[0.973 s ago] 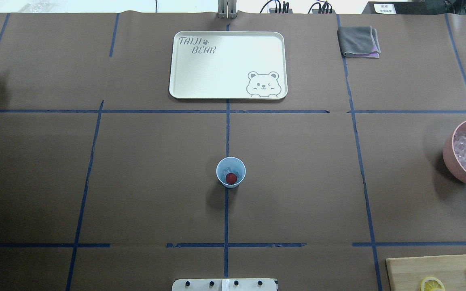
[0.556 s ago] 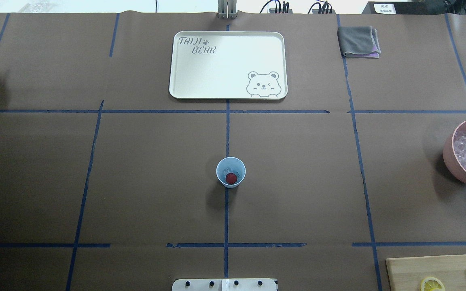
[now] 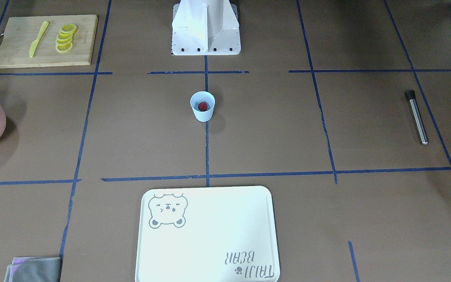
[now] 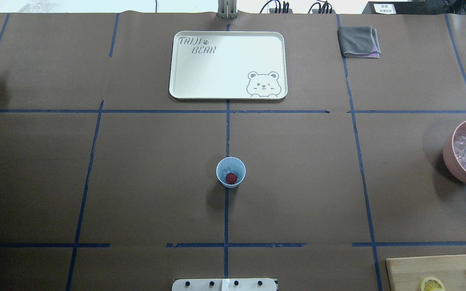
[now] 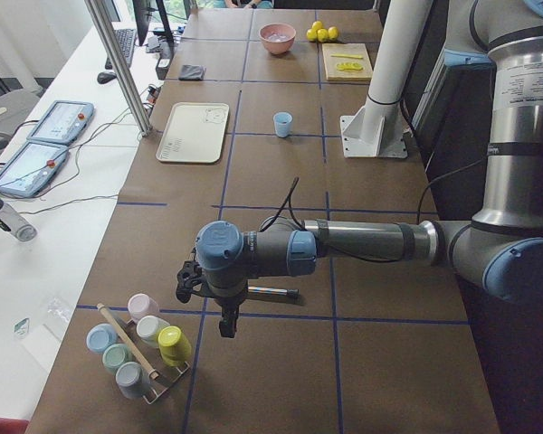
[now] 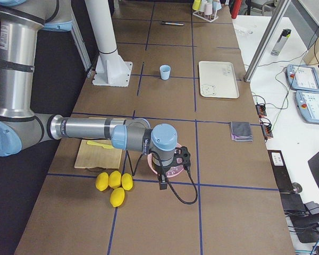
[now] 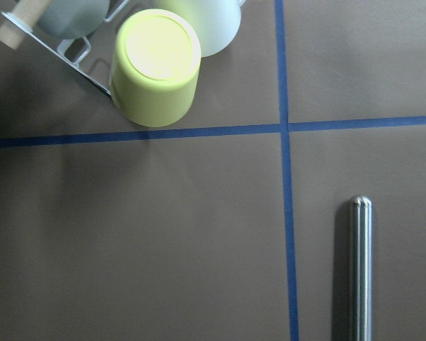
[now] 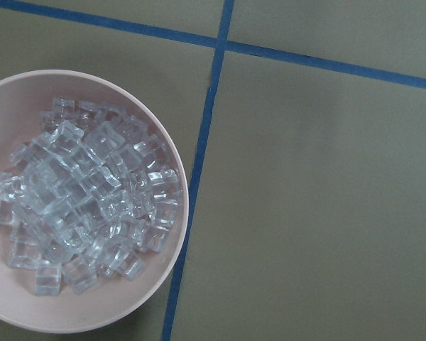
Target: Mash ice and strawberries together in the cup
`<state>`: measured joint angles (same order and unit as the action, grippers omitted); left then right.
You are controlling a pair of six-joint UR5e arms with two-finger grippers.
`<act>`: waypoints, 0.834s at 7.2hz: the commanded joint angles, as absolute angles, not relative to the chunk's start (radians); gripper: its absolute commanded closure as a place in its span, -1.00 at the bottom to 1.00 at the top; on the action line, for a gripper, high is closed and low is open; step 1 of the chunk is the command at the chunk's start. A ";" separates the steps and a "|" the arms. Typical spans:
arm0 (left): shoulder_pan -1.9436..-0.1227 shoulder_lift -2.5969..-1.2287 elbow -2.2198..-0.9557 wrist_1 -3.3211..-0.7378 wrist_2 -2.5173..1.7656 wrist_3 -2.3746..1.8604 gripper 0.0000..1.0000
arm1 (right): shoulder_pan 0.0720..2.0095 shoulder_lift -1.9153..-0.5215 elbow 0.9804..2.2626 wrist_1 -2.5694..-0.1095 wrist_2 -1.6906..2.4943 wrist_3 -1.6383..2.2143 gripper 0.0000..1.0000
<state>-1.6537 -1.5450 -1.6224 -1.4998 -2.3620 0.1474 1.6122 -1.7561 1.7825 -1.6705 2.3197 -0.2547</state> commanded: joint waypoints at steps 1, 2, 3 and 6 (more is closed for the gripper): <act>-1.652 -1.520 -1.632 -1.503 -2.368 0.152 -1.00 | 1.612 -1.755 1.782 -1.671 2.321 -0.255 -0.98; -1.652 -1.520 -1.631 -1.502 -2.362 0.153 -1.00 | 1.611 -1.755 1.782 -1.671 2.321 -0.255 -0.98; -1.651 -1.519 -1.626 -1.503 -2.359 0.156 -1.00 | 1.611 -1.755 1.782 -1.671 2.321 -0.255 -0.98; -1.641 -1.517 -1.631 -1.499 -2.356 0.153 -1.00 | 1.611 -1.755 1.781 -1.671 2.321 -0.253 -0.98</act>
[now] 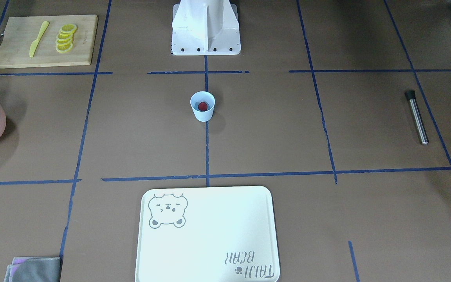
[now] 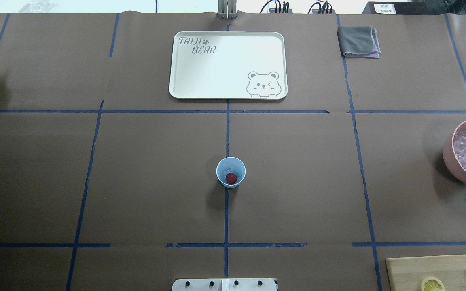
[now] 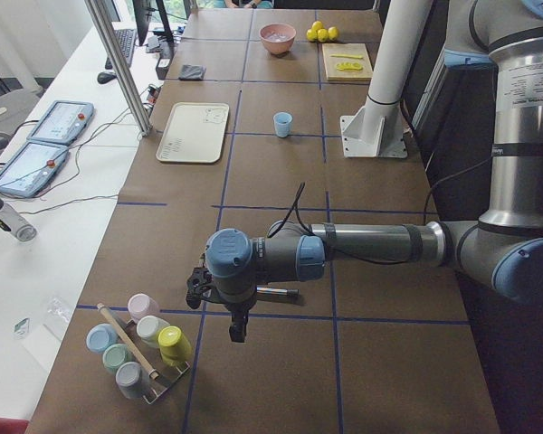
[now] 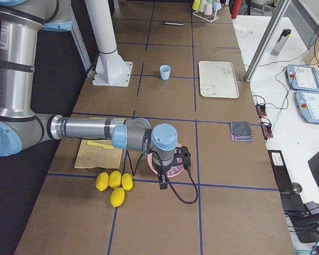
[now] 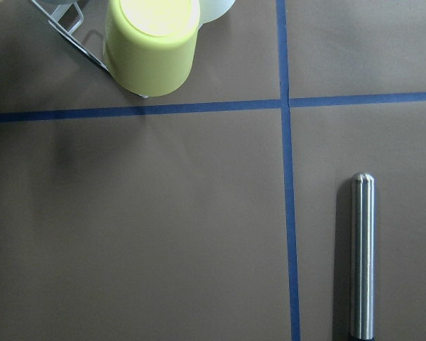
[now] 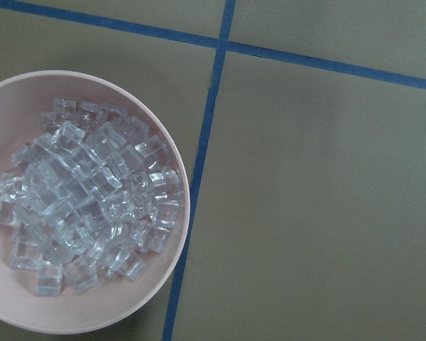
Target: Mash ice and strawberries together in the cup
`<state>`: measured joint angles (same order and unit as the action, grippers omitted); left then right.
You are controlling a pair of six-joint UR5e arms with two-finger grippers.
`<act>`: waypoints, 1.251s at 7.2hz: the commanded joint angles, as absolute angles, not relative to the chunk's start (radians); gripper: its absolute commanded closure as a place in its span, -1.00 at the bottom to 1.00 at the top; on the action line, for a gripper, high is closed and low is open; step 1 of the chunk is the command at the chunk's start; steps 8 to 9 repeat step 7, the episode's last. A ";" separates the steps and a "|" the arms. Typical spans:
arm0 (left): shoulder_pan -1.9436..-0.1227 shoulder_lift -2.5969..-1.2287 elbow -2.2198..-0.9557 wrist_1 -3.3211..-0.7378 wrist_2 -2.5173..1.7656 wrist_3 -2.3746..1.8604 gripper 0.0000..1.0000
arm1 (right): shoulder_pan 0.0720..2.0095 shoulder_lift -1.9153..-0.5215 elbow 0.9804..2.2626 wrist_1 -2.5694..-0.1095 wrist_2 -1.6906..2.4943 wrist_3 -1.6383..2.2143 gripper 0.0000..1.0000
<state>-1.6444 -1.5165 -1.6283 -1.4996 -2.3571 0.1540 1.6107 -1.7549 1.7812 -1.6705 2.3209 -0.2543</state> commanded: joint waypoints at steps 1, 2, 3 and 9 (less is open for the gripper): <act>-1.643 -1.516 -1.629 -1.499 -2.356 0.150 -1.00 | 1.612 -1.756 1.784 -1.671 2.321 -0.253 -0.98; -1.641 -1.516 -1.631 -1.500 -2.356 0.152 -1.00 | 1.611 -1.756 1.783 -1.671 2.321 -0.253 -0.98; -1.641 -1.516 -1.629 -1.500 -2.356 0.152 -1.00 | 1.611 -1.756 1.782 -1.671 2.321 -0.253 -0.98; -1.643 -1.509 -1.617 -1.497 -2.356 0.152 -1.00 | 1.611 -1.756 1.784 -1.671 2.322 -0.253 -0.98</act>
